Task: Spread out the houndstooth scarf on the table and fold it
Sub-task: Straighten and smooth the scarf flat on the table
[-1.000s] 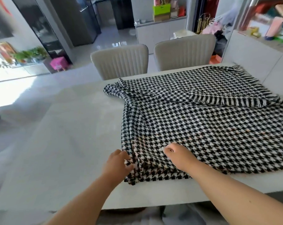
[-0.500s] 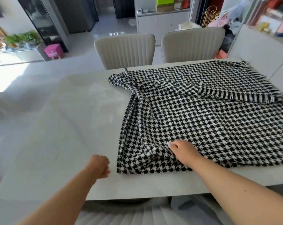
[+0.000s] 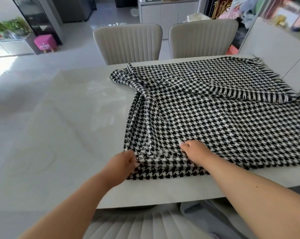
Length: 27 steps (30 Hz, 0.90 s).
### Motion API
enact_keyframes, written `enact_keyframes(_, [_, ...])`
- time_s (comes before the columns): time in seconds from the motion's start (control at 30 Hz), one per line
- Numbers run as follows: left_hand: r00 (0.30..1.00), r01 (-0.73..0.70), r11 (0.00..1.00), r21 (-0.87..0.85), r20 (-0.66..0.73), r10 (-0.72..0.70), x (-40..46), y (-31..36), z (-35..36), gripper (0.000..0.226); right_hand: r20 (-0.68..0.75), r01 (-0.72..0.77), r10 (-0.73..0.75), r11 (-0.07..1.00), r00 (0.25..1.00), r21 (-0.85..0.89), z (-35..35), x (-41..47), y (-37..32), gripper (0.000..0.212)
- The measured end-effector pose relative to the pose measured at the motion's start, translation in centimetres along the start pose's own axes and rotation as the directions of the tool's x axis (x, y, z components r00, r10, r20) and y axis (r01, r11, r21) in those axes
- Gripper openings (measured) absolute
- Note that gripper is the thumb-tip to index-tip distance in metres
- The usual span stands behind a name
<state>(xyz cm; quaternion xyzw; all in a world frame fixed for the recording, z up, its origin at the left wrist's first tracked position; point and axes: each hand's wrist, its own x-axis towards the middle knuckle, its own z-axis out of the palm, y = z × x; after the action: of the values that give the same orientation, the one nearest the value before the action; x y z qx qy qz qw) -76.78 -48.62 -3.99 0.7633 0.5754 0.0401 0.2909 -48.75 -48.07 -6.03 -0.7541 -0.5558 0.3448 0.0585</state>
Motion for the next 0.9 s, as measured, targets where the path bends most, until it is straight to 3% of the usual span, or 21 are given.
enact_keyframes(0.17, [0.962, 0.055, 0.997, -0.061, 0.270, -0.036, -1.3, -3.6, -2.5, 0.029, 0.038, -0.002, 0.007, 0.991, 0.999, -0.130, -0.4, 0.8, -0.4, 0.048])
enact_keyframes(0.2, [0.972, 0.089, 0.990, -0.107, 0.227, -0.063, -0.7, -3.6, -2.4, 0.031, 0.049, -0.005, 0.014, 0.985, 0.999, -0.170, -0.6, 1.1, -0.8, 0.050])
enact_keyframes(0.27, [0.990, 0.142, 0.978, -0.152, 0.006, -0.143, 1.4, -3.6, -2.1, 0.029, 0.075, 0.004, 0.013, 0.974, 0.997, -0.225, -0.6, 1.7, -1.4, 0.055])
enact_keyframes(0.37, [0.938, 0.248, 0.954, -0.169, -0.205, -0.280, 4.4, -3.5, -1.6, 0.010, 0.139, 0.021, 0.014, 0.969, 0.990, -0.246, 0.1, 2.7, -1.6, 0.052])
enact_keyframes(0.4, [0.924, 0.274, 0.944, -0.186, -0.220, -0.312, 5.1, -3.4, -1.4, 0.006, 0.160, 0.008, 0.032, 0.969, 0.987, -0.247, 0.3, 3.1, -1.5, 0.052])
enact_keyframes(0.53, [0.903, 0.359, 0.912, -0.197, -0.175, -0.393, 7.1, -2.3, -0.6, 0.047, 0.213, -0.048, 0.092, 0.978, 0.973, -0.204, 0.7, 4.4, -1.1, 0.046])
enact_keyframes(0.6, [0.899, 0.360, 0.920, -0.154, -0.207, -0.386, 7.9, -1.6, -0.7, 0.042, 0.228, -0.069, 0.113, 0.979, 0.967, -0.192, 0.6, 4.6, -1.2, 0.062])
enact_keyframes(0.7, [0.956, 0.179, 0.982, -0.062, -0.224, -0.189, 8.5, -0.1, -0.2, 0.022, 0.235, -0.070, 0.113, 0.980, 0.965, -0.184, 0.5, 4.8, -1.4, 0.070])
enact_keyframes(0.77, [0.986, 0.080, 0.979, -0.190, -0.131, -0.106, 8.4, 1.3, 0.5, 0.030, 0.233, -0.055, 0.100, 0.980, 0.967, -0.190, 0.4, 4.8, -1.3, 0.071])
enact_keyframes(0.83, [0.965, 0.167, 0.894, -0.415, -0.116, -0.234, 8.8, 1.3, 0.9, 0.026, 0.230, -0.053, 0.095, 0.981, 0.969, -0.185, 0.5, 4.8, -1.2, 0.072])
enact_keyframes(0.9, [0.915, 0.266, 0.835, -0.482, -0.146, -0.376, 9.5, 0.1, 1.0, 0.015, 0.229, -0.061, 0.101, 0.982, 0.968, -0.178, 0.7, 4.8, -1.0, 0.074])
